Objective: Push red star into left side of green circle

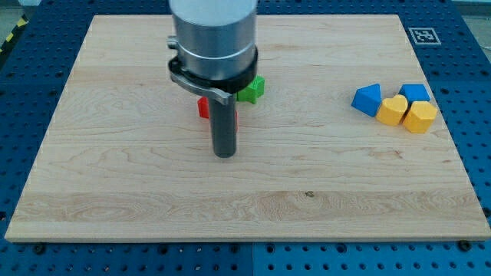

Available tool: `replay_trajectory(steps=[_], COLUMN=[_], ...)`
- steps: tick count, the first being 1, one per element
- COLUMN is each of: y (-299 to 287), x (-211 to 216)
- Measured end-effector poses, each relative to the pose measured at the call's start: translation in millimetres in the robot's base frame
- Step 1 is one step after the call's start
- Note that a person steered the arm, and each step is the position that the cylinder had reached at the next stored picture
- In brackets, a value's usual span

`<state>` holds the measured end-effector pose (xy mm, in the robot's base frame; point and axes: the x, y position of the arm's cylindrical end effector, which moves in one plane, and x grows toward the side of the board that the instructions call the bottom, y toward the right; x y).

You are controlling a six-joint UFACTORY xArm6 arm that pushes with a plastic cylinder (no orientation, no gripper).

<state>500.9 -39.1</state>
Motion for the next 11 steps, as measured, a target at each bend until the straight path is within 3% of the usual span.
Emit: replay_trajectory(steps=[3,5,6,9,11], y=[58,35,19,-12,-48], x=[-26,26,-16,-22,-89])
